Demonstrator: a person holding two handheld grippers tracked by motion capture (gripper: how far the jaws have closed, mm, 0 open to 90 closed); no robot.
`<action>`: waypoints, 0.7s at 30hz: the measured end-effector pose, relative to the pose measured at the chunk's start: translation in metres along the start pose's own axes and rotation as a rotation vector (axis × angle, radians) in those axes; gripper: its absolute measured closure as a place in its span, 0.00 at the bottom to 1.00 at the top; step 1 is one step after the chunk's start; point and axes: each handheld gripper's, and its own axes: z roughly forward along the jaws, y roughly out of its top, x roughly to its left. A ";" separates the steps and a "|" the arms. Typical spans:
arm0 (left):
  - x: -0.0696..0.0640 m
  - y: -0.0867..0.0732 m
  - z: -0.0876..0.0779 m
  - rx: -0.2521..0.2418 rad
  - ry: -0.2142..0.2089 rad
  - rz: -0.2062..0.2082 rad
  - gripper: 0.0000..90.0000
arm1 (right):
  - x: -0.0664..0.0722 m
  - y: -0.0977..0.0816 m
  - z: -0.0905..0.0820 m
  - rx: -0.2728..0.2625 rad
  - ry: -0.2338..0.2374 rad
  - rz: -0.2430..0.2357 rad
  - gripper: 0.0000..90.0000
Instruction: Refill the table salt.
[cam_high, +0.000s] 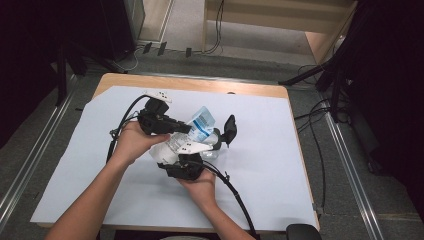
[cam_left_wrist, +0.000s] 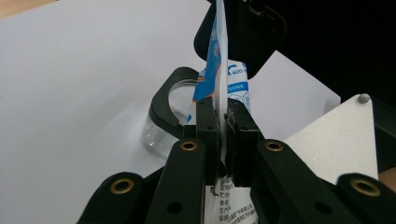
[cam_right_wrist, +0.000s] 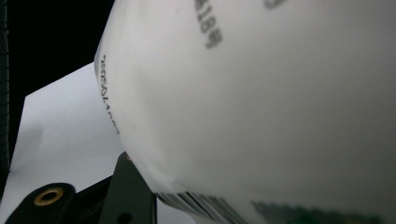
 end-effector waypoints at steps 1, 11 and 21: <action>0.000 0.001 0.001 0.000 0.000 -0.004 0.96 | -0.001 0.000 0.000 0.003 0.004 0.003 0.65; -0.001 0.008 0.006 0.005 0.001 -0.013 0.96 | -0.002 0.008 -0.002 0.023 0.016 -0.003 0.64; 0.000 0.007 0.005 -0.001 -0.002 -0.011 0.94 | -0.002 0.007 -0.002 -0.012 0.028 0.039 0.67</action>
